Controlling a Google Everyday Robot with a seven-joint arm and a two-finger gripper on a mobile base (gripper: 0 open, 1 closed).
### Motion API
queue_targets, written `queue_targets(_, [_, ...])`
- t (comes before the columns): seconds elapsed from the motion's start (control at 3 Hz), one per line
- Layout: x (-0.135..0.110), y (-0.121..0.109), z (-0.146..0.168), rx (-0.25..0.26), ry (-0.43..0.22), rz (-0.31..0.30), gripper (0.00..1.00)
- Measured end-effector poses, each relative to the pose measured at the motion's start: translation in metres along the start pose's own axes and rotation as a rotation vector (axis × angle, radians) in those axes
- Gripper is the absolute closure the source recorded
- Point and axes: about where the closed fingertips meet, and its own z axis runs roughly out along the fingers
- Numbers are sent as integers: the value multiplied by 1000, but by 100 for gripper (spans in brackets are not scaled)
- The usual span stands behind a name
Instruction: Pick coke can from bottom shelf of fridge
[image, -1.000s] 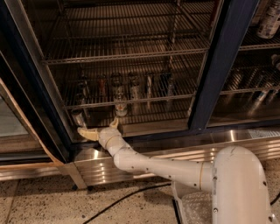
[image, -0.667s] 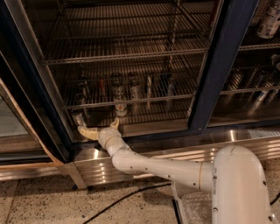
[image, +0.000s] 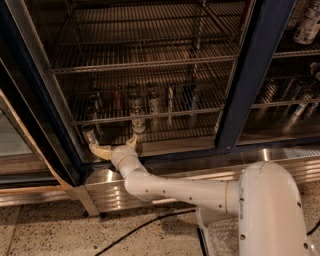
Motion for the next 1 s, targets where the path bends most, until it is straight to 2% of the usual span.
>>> queue_targets(0.67, [4, 2, 0, 45, 23, -115, 0])
queue_targets(1.0, [6, 0, 3, 67, 35, -147, 0])
